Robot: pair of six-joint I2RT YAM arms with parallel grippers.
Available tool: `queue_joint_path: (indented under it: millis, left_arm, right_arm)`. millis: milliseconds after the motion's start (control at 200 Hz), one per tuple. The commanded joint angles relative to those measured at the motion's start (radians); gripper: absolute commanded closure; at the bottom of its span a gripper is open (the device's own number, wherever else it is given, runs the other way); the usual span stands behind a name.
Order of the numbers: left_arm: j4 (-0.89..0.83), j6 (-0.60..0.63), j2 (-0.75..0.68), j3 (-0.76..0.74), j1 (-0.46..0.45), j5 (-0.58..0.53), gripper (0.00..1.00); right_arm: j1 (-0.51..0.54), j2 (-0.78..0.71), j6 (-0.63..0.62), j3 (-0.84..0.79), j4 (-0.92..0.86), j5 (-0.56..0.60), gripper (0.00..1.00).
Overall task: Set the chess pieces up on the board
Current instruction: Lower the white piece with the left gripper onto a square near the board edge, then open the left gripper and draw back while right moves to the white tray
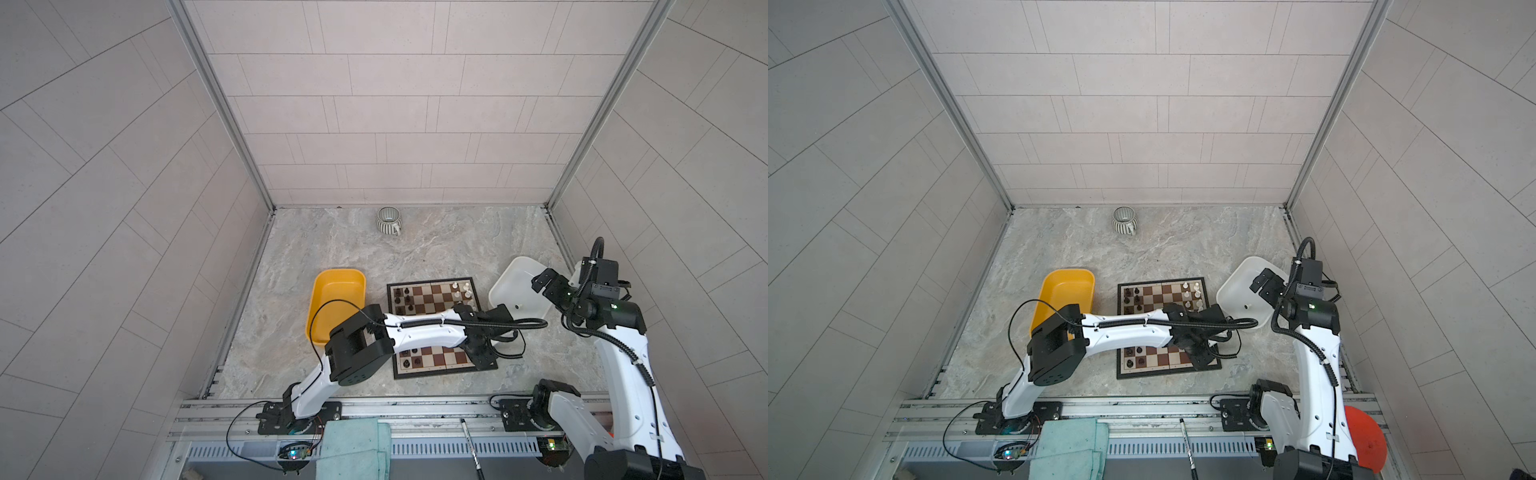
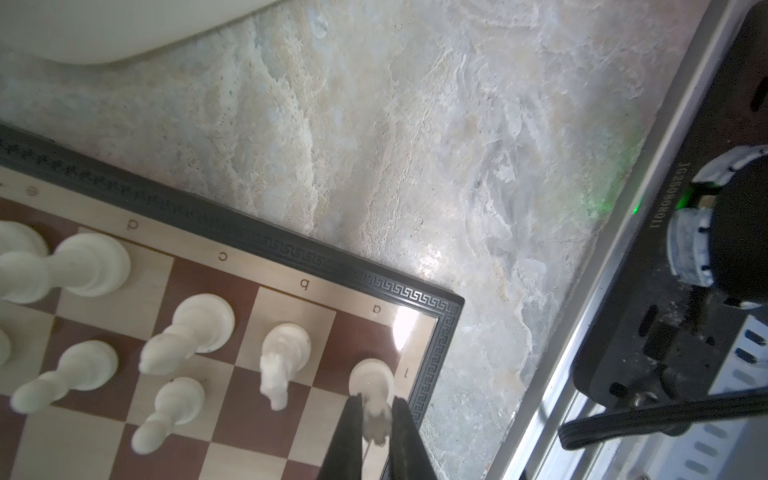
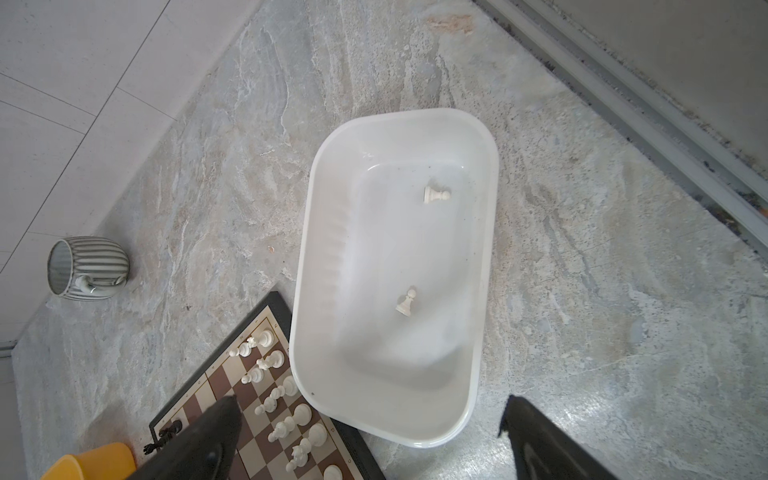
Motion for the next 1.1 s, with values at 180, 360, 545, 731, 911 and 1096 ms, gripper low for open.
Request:
queue_joint_path:
  millis: [180, 360, 545, 731, 911, 1096]
  left_arm:
    - [-0.024, -0.013, 0.035, 0.045, -0.007, -0.008, 0.85]
    - [-0.036, -0.017, 0.038, 0.058, -0.006, -0.010, 0.75]
    - [-0.035, -0.017, 0.018, 0.058, -0.008, -0.006, 0.66]
    - [-0.054, -0.017, -0.070, 0.068, -0.006, 0.008, 0.60]
    - [-0.087, -0.024, -0.245, 0.081, 0.015, 0.024, 0.52]
    - [-0.063, -0.040, -0.494, -0.054, 0.109, 0.057, 0.46]
  right_arm:
    - [-0.005, -0.013, 0.014, -0.001, 0.010, -0.013, 0.00]
    - [-0.006, -0.012, 0.008, -0.003, 0.008, -0.013, 0.00]
    - [-0.005, -0.011, 0.008, 0.000, 0.008, -0.022, 0.00]
    - [-0.003, -0.001, -0.004, 0.012, 0.006, -0.014, 0.01]
    - [-0.002, 0.044, -0.035, 0.016, 0.017, -0.003, 0.05]
    - [-0.004, 0.127, -0.065, 0.013, 0.066, 0.058, 0.10]
